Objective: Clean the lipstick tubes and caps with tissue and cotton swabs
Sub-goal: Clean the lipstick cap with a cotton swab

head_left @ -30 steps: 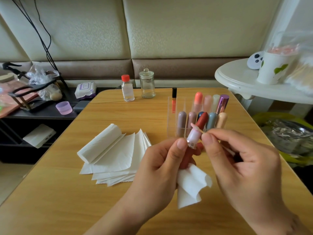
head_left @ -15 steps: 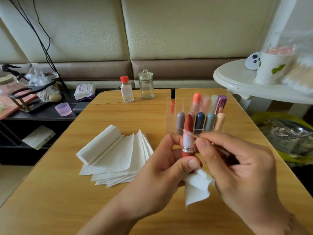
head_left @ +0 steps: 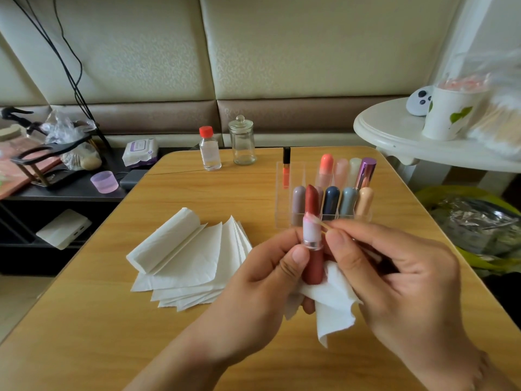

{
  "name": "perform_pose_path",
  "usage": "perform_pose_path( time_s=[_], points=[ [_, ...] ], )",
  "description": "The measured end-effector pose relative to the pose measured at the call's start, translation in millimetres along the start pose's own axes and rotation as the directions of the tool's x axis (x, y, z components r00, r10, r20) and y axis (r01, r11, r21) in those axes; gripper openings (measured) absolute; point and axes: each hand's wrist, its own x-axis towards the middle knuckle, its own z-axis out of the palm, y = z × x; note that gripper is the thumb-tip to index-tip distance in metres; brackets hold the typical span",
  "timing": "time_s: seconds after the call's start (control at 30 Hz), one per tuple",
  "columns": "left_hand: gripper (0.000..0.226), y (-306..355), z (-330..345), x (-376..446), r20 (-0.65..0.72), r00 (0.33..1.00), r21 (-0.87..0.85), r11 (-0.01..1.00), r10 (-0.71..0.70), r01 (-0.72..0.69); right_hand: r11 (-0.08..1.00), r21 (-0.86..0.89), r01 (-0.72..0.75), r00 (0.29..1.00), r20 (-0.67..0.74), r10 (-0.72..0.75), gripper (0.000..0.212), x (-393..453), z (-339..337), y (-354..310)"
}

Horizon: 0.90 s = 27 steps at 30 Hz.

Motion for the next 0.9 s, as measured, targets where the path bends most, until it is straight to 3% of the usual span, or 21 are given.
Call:
perform_pose_path(
  time_s=[0.27,0.37,0.47,0.5,0.7,0.9],
  points=[
    [0.032,4.1,-2.8,-1.7,-0.011,0.997,-0.194,0.978,-0.075,0.072,0.997,-0.059,0.055,0.998,-0.027,-0.057,0.016,4.0,3.5,-5.1],
    [0.032,7.2,-2.0,-0.7,-0.01,0.997,-0.115,0.991,-0.077,0.076,0.997,-0.058,0.056,0.998,-0.018,-0.058,0.019,3.6,5.3,-4.8],
    [0.016,5.7,-2.3,-1.8,-0.01,0.999,0.024,0.999,-0.048,0.048,0.997,-0.046,0.06,0.998,-0.002,-0.06,0.022,3.7,5.7,-4.6],
    [0.022,5.0,-2.2,-2.2,-0.017,0.999,0.043,0.998,-0.046,0.046,0.997,-0.045,0.06,0.998,0.0,-0.06,0.023,3.8,5.8,-4.8],
    [0.041,2.7,-5.1,-2.0,-0.039,0.997,0.008,0.998,-0.07,0.07,0.998,-0.041,0.038,0.999,0.021,-0.037,0.022,2.5,5.9,-4.3],
    [0.03,2.0,-2.3,-2.2,-0.002,0.997,-0.097,0.992,-0.08,0.08,0.999,-0.019,0.04,0.999,0.033,-0.04,0.031,4.6,7.2,-6.8]
  ],
)
